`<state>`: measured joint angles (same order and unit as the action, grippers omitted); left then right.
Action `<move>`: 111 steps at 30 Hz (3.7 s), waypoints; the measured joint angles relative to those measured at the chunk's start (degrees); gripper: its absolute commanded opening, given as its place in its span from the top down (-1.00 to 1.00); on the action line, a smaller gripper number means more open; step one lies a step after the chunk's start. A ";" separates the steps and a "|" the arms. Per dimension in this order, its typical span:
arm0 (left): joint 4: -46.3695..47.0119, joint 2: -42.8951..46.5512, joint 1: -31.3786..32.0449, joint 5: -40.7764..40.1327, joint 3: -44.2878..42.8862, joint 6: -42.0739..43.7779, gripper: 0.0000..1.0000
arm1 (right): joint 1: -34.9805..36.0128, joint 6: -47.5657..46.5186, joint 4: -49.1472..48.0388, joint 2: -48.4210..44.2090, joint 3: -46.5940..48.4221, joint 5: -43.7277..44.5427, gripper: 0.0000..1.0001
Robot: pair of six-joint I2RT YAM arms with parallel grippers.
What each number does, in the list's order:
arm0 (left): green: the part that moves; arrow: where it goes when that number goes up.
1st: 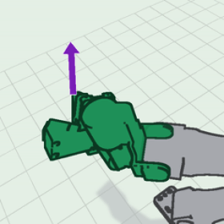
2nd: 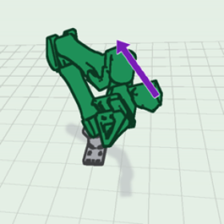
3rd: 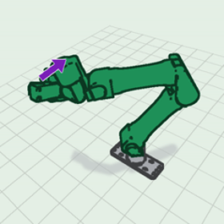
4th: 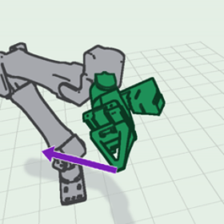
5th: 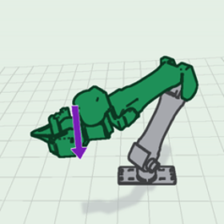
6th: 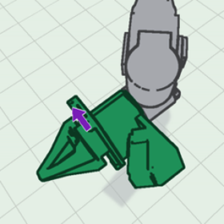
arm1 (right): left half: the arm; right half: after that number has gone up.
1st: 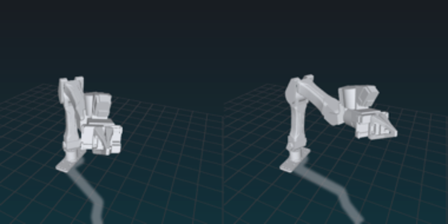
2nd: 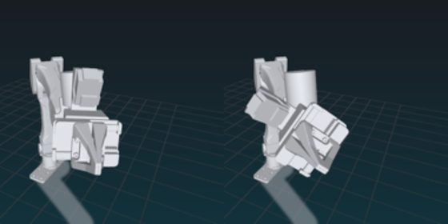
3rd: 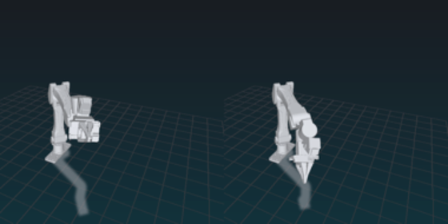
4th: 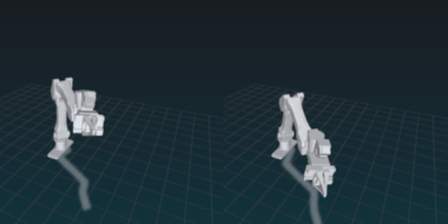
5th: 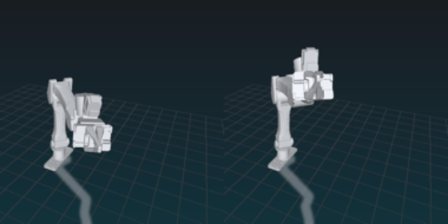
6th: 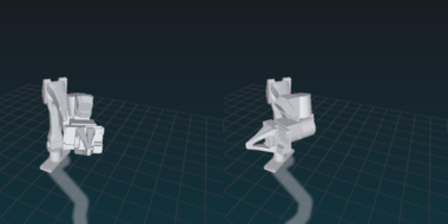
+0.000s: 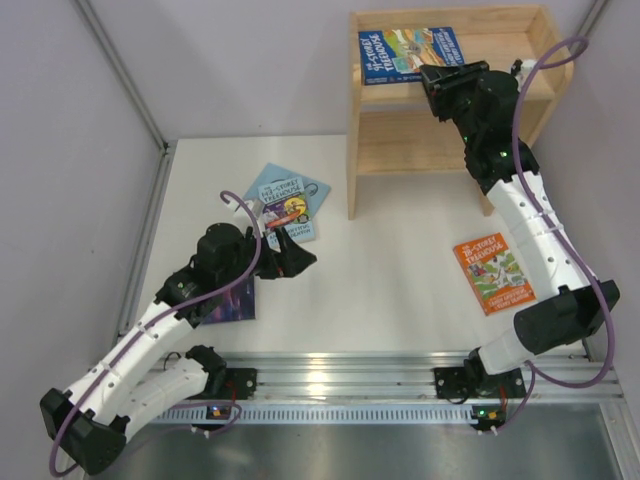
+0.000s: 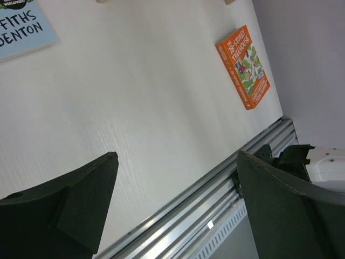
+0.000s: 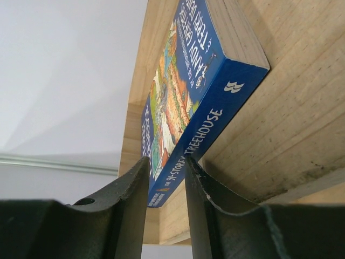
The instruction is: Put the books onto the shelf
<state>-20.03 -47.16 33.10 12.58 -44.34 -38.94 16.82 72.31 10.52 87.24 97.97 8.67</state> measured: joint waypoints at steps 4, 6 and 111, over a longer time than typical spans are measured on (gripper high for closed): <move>0.04 0.00 0.00 0.00 0.00 -0.11 -0.92 | 0.04 0.39 0.13 0.04 0.00 -0.15 0.33; 0.07 0.00 0.00 0.00 0.00 -0.15 -0.92 | 0.22 0.39 0.00 0.13 0.02 -0.13 0.33; 11.10 -10.38 0.00 12.46 17.53 -6.73 -0.77 | -1.62 -27.71 -8.20 -14.25 -71.95 -27.98 -0.47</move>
<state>-8.93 -57.54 33.10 25.04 -26.81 -45.67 15.20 44.60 2.33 72.99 26.02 -19.31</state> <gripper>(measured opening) 0.884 0.685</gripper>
